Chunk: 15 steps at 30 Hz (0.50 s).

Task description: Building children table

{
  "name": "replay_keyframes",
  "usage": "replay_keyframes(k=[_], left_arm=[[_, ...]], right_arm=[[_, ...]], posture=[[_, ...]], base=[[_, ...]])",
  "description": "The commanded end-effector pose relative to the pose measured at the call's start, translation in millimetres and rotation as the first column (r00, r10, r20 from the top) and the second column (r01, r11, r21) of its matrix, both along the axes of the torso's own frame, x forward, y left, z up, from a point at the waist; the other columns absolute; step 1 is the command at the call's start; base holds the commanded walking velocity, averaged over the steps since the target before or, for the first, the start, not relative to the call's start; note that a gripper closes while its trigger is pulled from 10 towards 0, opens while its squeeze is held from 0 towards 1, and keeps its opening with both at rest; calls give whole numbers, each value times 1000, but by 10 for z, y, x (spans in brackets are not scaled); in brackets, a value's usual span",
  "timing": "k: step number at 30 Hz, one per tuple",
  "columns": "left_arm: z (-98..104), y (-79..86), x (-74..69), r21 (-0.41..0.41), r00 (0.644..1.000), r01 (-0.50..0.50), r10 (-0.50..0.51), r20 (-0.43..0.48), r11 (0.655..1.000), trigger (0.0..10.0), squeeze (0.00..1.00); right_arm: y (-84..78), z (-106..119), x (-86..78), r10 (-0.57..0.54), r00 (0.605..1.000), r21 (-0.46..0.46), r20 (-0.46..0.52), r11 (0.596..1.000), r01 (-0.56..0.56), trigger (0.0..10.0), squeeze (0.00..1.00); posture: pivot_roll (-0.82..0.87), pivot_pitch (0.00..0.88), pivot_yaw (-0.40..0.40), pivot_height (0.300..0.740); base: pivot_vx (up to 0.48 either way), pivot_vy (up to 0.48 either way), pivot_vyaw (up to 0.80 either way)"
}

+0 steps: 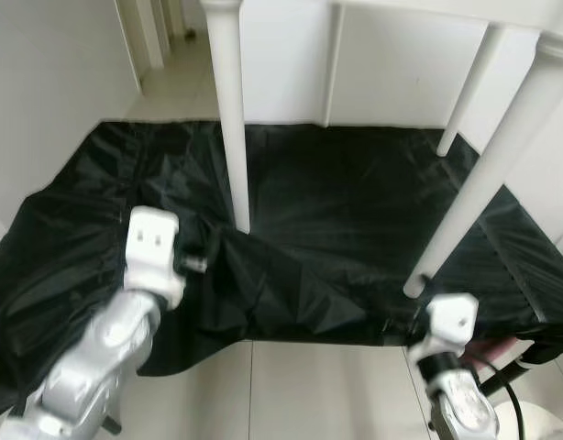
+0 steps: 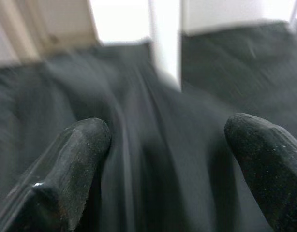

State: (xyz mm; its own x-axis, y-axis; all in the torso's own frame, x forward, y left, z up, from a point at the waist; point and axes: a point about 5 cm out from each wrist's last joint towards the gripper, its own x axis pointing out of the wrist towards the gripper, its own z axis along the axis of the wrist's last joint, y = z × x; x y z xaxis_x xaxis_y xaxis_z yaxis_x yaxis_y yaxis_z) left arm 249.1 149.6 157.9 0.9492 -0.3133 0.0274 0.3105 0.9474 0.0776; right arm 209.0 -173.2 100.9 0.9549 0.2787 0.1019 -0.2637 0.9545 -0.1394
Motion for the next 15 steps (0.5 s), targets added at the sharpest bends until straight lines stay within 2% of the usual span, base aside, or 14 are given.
replay_keyframes(k=[1, 2, 3, 4, 6, 7, 8, 11, 12, 14, 15], left_arm=[[5, -172, -114, 36, 912, 409, -409, -11, 912, 10000, 0], [5, -172, -114, 36, 912, 409, -409, -11, 912, 10000, 0], [-33, -168, -181, 35, 883, 469, -469, -18, 882, 10000, 0], [-33, -168, -181, 35, 883, 469, -469, -18, 882, 10000, 0], [-130, -144, -307, 46, 825, 565, -564, -35, 824, 10000, 0], [-130, -144, -307, 46, 825, 565, -564, -35, 824, 10000, 0], [-221, -122, -395, 82, 781, 625, -621, -70, 777, 10000, 0], [-221, -122, -395, 82, 781, 625, -621, -70, 777, 10000, 0], [-299, -95, -469, 113, 744, 668, -659, -105, 736, 10000, 0], [-299, -95, -469, 113, 744, 668, -659, -105, 736, 10000, 0], [-389, -53, -561, 152, 706, 708, -692, -148, 690, 10000, 0]], right_arm=[[57, 6, -16, 74, 997, 15, -4, 997, -74, 10000, 0], [57, 6, -16, 74, 997, 15, -4, 997, -74, 10000, 0], [77, -25, -57, 158, 987, -2, -34, 987, -158, 10000, 0], [77, -25, -57, 158, 987, -2, -34, 987, -158, 10000, 0], [80, -102, -133, 302, 948, -50, -98, 950, -307, 10000, 0], [80, -102, -133, 302, 948, -50, -98, 950, -307, 10000, 0], [58, -160, -172, 371, 918, -94, -140, 918, -385, 10000, 0], [58, -160, -172, 371, 918, -94, -140, 918, -385, 10000, 0], [28, -220, -204, 421, 888, -118, -187, 887, -446, 10000, 0], [28, -220, -204, 421, 888, -118, -187, 887, -446, 10000, 0], [-14, -300, -237, 476, 844, -149, -246, 842, -518, 10000, 0]], posture=[[64, 128, -8, 740], [64, 128, -8, 740], [64, 128, -8, 740], [64, 128, -8, 740], [71, 130, -17, 740], [71, 130, -17, 740], [72, 131, -19, 740], [72, 131, -19, 740], [73, 132, -23, 740], [73, 132, -23, 740], [76, 133, -29, 740]], base=[[0, 0, 0], [0, 0, 0], [0, 0, 0], [0, 0, 0], [0, 0, 0], [0, 0, 0], [0, 0, 0], [0, 0, 0], [0, 0, 0], [0, 0, 0], [0, 0, 0]])
